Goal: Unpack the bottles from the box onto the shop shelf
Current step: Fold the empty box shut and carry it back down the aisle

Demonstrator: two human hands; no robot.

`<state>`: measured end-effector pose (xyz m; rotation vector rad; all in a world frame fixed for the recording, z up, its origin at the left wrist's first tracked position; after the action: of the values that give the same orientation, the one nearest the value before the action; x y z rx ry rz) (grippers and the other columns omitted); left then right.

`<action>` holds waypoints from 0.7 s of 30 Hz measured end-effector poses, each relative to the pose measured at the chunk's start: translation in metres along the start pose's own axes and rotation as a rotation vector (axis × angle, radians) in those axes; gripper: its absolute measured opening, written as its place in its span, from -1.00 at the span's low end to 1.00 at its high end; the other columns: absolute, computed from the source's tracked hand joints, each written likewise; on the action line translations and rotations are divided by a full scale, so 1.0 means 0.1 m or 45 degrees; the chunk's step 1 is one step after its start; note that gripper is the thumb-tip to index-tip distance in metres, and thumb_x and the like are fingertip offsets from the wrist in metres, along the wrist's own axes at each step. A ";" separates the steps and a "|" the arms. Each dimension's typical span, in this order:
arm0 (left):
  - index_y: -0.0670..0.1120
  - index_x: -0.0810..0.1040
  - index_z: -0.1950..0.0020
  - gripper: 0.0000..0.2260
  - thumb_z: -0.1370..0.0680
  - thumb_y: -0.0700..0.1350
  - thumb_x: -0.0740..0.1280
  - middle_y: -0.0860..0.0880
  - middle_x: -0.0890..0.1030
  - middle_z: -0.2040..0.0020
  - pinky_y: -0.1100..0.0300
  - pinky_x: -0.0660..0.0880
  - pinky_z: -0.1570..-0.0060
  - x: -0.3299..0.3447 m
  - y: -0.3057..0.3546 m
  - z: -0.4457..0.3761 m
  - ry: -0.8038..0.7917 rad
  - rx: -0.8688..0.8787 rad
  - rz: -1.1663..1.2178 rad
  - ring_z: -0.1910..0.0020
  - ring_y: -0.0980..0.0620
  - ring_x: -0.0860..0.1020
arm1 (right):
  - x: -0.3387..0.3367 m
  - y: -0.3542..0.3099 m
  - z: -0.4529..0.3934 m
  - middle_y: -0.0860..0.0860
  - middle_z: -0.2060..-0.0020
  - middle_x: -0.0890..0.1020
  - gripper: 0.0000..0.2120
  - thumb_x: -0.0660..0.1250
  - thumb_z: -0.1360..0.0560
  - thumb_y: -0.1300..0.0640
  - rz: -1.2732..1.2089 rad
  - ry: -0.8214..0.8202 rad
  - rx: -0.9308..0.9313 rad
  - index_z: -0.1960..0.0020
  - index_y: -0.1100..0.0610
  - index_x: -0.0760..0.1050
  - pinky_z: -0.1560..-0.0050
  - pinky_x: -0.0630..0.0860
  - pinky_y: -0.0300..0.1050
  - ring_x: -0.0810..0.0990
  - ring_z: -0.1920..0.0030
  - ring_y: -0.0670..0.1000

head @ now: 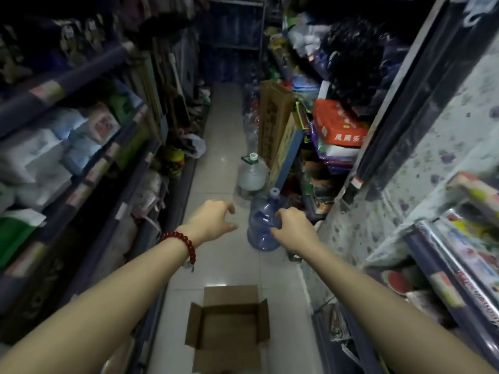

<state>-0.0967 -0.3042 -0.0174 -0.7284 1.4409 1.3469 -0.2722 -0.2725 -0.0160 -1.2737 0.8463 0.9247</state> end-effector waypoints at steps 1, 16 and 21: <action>-0.06 0.50 -0.25 -0.60 -0.47 0.09 0.38 -0.10 0.57 -0.19 0.07 0.49 -0.11 0.16 -0.08 0.02 -0.011 -0.034 0.000 -0.16 -0.08 0.53 | 0.15 0.06 0.00 0.18 0.16 0.52 -0.84 0.26 -0.45 0.15 -0.024 -0.017 -0.001 0.28 0.17 0.39 0.23 0.42 -0.04 0.57 0.01 0.27; -0.03 0.47 -0.25 -0.70 -0.54 0.01 0.30 -0.05 0.47 -0.20 0.18 0.44 0.02 3.33 -1.31 0.09 -0.185 -0.320 0.039 -0.06 0.00 0.50 | 3.27 1.72 0.03 0.16 -0.12 0.57 -0.70 0.28 -0.51 0.05 -0.020 -0.279 0.119 -0.14 0.20 0.56 -0.11 0.53 -0.01 0.56 -0.14 0.18; -0.03 0.50 -0.22 -0.71 -0.53 -0.01 0.31 -0.04 0.48 -0.15 0.16 0.50 -0.01 4.21 -2.05 0.08 -0.186 -0.381 0.046 -0.05 -0.01 0.53 | 4.38 2.02 -0.17 0.11 -0.04 0.58 -0.76 0.30 -0.50 0.02 0.008 -0.329 0.097 -0.04 0.17 0.57 -0.02 0.58 0.03 0.58 -0.03 0.13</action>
<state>-0.0453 -0.2564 -0.4806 -0.7794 1.1552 1.6304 -0.2813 -0.2358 -0.4967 -1.0595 0.6756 1.0273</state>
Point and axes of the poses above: each hand's wrist, its own z-axis away from the middle knuckle, its own x-axis out of the palm, y = z × x, the point moved 9 cm from there along -z, towards the middle knuckle
